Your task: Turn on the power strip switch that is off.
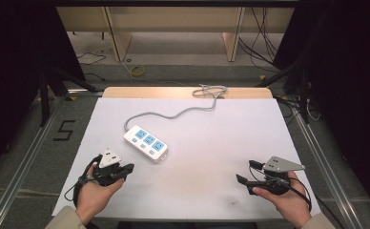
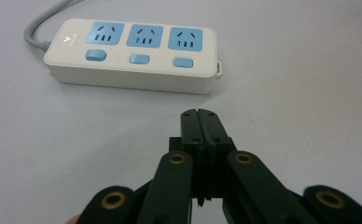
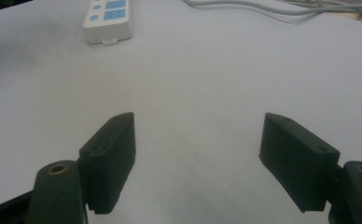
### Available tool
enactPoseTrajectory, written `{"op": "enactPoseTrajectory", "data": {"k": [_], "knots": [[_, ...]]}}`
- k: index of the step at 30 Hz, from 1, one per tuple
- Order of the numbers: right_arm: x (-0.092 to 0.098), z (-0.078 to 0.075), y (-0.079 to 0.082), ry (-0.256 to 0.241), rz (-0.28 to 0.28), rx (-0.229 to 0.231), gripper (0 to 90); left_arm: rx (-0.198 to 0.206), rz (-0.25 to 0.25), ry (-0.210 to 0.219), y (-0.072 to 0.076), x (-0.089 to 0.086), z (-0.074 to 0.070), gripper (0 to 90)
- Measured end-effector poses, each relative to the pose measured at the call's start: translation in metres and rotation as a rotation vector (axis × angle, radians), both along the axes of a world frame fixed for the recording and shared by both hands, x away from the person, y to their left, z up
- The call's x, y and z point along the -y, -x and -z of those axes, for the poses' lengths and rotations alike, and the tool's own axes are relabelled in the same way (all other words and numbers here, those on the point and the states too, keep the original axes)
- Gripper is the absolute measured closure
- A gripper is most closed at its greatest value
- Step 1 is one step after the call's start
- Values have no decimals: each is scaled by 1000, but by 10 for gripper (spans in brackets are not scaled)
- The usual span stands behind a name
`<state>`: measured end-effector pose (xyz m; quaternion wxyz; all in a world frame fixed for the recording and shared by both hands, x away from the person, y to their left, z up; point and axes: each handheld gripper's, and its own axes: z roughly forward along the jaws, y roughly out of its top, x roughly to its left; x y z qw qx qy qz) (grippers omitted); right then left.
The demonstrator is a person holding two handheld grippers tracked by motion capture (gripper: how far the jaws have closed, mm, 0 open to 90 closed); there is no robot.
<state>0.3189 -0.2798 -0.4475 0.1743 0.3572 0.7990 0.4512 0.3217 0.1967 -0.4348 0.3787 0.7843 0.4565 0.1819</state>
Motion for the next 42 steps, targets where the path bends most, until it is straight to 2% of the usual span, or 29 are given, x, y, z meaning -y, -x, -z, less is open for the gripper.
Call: {"op": "enactPoseTrajectory", "data": {"k": [4,14,23,31,42], "knots": [[0,1,-1,2,-2,-4,274,-15,-5,7,0,-1,-1,897],[0,0,0,2,-1,-1,274,-10,-19,5,-6,-1,-2,897],[-1,1,-1,0,-5,-4,277,-26,-17,9,-12,0,-2,898],[-1,1,-1,2,-1,-5,277,-34,-39,20,-17,-1,-3,898],[-4,1,-3,6,-8,-5,278,-39,-56,2,-25,-4,-4,898]]}}
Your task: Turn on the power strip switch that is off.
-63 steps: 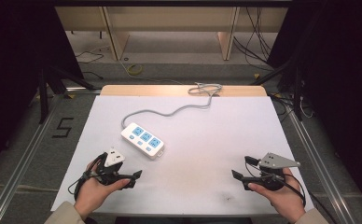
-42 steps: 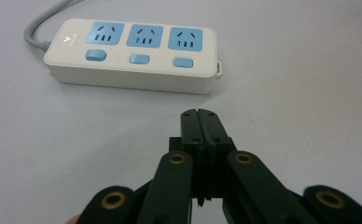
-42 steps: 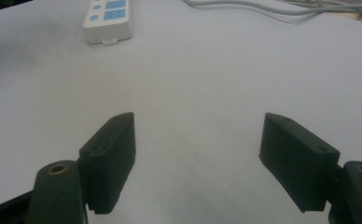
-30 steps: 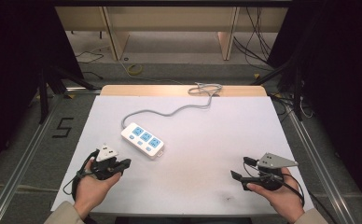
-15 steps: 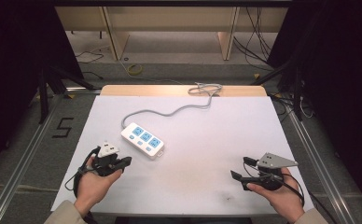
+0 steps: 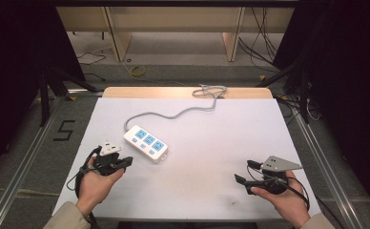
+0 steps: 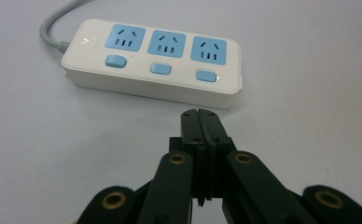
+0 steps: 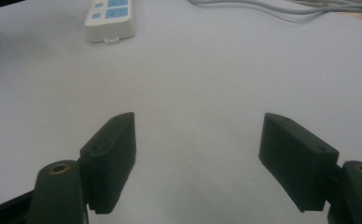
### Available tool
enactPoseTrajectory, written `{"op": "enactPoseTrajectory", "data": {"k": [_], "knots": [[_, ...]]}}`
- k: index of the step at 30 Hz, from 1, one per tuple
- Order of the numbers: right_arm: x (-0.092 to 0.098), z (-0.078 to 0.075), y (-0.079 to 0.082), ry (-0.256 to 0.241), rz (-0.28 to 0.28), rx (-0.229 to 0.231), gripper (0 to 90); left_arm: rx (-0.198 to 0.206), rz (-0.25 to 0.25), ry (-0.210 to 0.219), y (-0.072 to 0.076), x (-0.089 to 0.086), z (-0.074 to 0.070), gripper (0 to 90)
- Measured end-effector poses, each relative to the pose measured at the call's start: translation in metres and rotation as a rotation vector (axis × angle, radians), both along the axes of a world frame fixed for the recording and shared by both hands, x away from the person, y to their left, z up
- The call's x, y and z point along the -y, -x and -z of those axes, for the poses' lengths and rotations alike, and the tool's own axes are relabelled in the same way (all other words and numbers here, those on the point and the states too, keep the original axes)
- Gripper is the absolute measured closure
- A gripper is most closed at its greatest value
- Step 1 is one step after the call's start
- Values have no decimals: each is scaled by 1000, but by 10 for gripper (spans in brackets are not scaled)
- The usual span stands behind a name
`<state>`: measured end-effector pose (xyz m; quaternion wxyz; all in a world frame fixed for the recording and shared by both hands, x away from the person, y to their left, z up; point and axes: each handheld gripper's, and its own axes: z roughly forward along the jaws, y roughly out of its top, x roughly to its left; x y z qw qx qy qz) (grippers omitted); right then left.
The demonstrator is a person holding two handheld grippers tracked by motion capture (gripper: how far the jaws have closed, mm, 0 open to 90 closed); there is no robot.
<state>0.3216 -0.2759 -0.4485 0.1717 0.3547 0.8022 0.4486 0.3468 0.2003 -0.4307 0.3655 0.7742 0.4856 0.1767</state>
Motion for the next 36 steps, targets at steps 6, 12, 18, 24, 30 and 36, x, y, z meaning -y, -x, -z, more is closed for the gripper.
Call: {"op": "enactPoseTrajectory", "data": {"k": [6,12,18,24,30,36], "knots": [[-3,0,0,2,-7,-1,279,-2,-12,-6,-7,-2,1,898],[-1,1,-1,3,-5,0,279,-6,-13,-28,-10,-1,2,898],[-1,1,-1,7,-7,-4,280,-13,-17,-34,-16,-1,2,898],[-1,1,-1,4,-6,-1,280,-12,-24,-34,-19,1,2,898],[-1,1,0,3,-6,-1,280,-16,-26,-39,-25,2,2,898],[0,1,0,3,-4,-2,280,-14,-31,-47,-31,1,1,898]]}}
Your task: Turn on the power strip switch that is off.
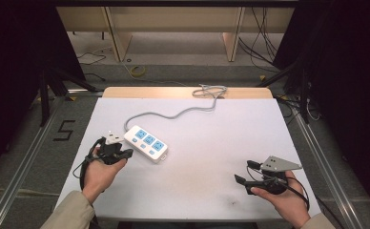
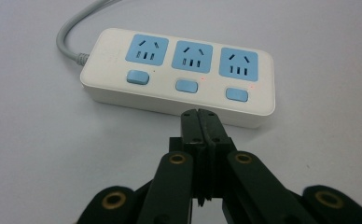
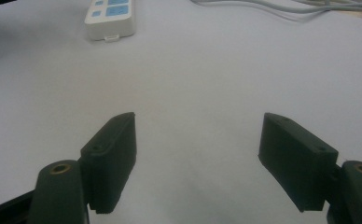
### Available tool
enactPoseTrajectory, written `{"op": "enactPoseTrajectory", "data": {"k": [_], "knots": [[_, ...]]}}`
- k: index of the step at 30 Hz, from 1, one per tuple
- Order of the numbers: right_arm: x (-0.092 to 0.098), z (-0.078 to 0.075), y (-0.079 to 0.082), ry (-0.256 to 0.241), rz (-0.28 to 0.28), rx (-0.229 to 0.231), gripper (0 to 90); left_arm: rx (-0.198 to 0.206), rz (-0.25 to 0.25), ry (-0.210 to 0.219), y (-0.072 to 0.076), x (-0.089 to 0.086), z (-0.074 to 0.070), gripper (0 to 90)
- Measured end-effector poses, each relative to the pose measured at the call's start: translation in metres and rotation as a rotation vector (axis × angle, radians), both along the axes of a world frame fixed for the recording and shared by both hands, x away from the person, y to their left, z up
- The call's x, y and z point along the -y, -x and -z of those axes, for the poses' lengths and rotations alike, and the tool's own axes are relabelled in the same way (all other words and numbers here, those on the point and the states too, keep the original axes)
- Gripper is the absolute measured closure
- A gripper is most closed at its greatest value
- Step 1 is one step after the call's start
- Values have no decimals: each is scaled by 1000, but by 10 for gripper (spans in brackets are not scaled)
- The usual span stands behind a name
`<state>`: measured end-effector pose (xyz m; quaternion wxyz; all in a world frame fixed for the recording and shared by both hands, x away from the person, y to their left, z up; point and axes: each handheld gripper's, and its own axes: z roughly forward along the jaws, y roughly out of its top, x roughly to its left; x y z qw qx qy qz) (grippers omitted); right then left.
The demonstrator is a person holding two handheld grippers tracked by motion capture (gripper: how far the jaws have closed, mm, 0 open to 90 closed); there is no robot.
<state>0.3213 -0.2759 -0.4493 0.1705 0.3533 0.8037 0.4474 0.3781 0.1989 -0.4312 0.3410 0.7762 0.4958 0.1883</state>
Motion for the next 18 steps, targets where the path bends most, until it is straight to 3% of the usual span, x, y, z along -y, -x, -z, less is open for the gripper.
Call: {"op": "enactPoseTrajectory", "data": {"k": [18], "knots": [[0,1,0,6,-1,-7,280,-3,-22,-16,-13,0,2,898]]}}
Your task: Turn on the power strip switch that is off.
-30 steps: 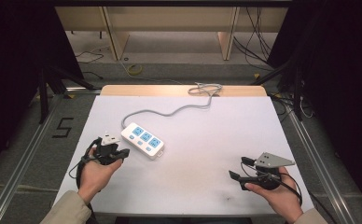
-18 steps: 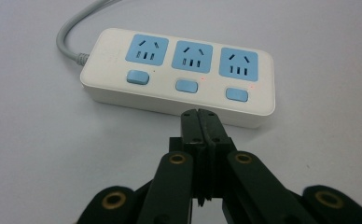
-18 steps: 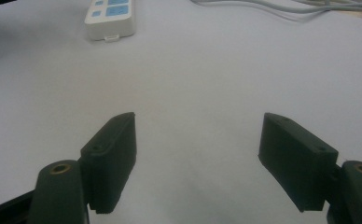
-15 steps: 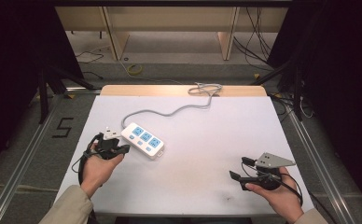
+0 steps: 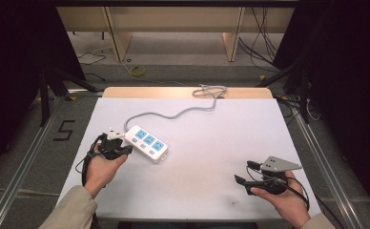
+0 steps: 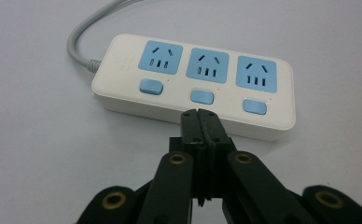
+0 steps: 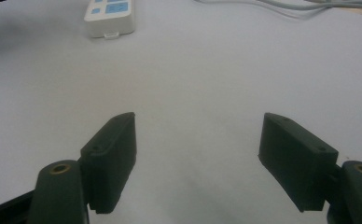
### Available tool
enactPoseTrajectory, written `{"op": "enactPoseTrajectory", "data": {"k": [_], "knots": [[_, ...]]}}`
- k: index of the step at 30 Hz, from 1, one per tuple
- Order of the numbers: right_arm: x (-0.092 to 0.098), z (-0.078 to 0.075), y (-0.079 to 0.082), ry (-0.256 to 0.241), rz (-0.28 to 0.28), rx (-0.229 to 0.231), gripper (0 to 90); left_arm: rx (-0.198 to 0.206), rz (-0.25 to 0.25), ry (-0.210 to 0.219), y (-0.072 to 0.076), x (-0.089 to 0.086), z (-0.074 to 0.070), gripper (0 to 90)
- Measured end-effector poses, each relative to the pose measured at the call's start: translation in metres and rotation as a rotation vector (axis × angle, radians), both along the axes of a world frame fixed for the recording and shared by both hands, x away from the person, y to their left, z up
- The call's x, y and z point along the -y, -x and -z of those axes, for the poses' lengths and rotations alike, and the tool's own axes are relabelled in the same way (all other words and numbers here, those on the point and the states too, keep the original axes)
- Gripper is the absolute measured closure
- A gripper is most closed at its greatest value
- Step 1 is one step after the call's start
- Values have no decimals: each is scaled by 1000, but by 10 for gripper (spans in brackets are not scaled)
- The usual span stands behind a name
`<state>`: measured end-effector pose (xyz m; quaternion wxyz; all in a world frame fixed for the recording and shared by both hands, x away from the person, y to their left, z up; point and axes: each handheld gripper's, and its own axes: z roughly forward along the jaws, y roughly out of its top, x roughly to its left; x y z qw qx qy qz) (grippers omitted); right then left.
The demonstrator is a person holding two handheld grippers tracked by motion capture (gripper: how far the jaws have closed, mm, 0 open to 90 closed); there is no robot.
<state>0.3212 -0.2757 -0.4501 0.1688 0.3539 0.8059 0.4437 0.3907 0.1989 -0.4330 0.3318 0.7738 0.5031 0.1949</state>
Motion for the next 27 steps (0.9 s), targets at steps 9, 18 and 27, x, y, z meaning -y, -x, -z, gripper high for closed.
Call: {"op": "enactPoseTrajectory", "data": {"k": [9,18,27], "knots": [[0,0,0,1,-4,-1,280,6,-3,-6,-4,1,-1,898],[0,0,1,2,-1,-4,280,6,-2,-25,-8,3,-1,898],[0,1,0,3,-3,-4,280,6,-12,-28,-15,4,-2,898]]}}
